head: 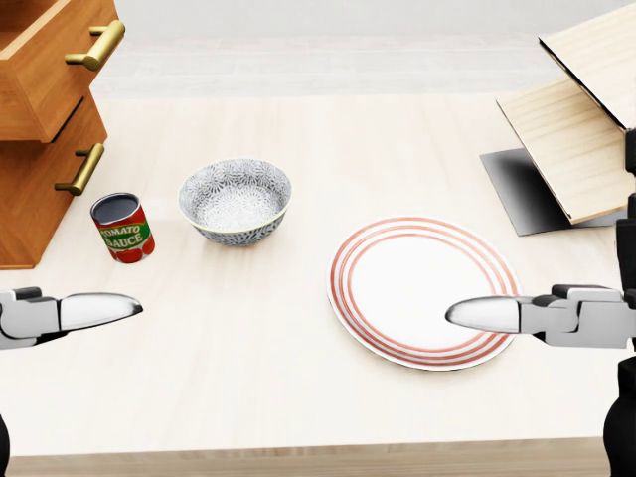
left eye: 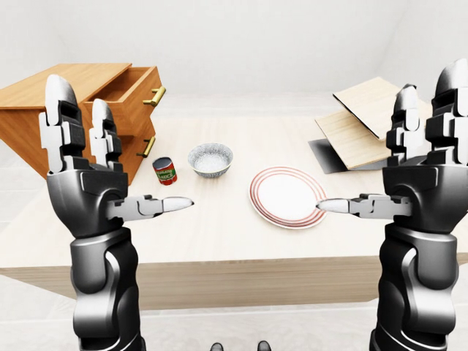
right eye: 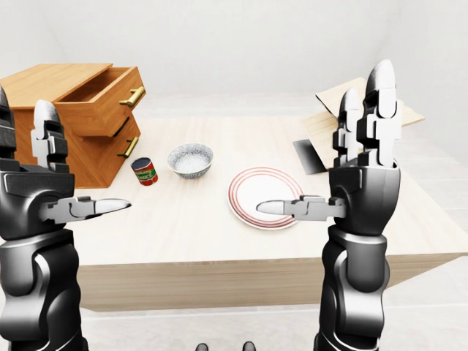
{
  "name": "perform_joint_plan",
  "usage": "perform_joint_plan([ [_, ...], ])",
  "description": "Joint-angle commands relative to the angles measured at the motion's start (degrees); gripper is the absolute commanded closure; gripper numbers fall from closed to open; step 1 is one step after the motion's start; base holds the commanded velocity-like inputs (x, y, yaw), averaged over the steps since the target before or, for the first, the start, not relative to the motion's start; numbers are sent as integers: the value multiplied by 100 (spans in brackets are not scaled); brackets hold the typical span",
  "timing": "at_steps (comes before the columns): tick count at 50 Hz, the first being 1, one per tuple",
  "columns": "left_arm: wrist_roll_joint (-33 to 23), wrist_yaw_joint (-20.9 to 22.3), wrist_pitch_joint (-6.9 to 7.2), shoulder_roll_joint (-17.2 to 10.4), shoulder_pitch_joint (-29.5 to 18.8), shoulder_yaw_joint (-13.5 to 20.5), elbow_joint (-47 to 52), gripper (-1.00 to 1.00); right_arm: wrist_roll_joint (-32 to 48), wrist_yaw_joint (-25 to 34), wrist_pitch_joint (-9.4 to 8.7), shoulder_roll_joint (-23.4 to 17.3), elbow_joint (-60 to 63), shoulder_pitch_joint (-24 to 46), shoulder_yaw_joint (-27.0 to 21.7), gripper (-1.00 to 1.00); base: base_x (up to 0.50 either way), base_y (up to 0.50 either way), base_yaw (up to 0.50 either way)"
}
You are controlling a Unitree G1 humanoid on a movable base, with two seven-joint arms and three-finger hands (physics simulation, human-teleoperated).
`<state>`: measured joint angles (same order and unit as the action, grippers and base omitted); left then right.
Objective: Close the top drawer of the cabinet.
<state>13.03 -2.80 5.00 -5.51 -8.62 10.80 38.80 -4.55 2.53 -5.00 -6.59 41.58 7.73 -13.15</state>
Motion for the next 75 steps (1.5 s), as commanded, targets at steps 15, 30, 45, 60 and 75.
perform_joint_plan([
  [15,91,-67,0,-14,-70,43,23,-100,-580,-163,0,-26,72,73,-43,-100,13,43,0],
  [30,93,-71,0,-20,-61,16,-94,-100,-935,-272,0,142,28,66,-177,-100,15,50,0],
  [45,20,-58,0,41,2,-100,13,-100,-794,-345,0,12,-120,-74,-5,-100,13,50,0],
  [60,23,-61,0,62,-21,-125,4,-100,-792,-323,0,25,-91,-103,-26,-100,8,50,0],
  [75,-37,-9,0,98,49,-186,-98,-100,-763,-253,0,104,-259,-164,-43,-100,3,29,0],
])
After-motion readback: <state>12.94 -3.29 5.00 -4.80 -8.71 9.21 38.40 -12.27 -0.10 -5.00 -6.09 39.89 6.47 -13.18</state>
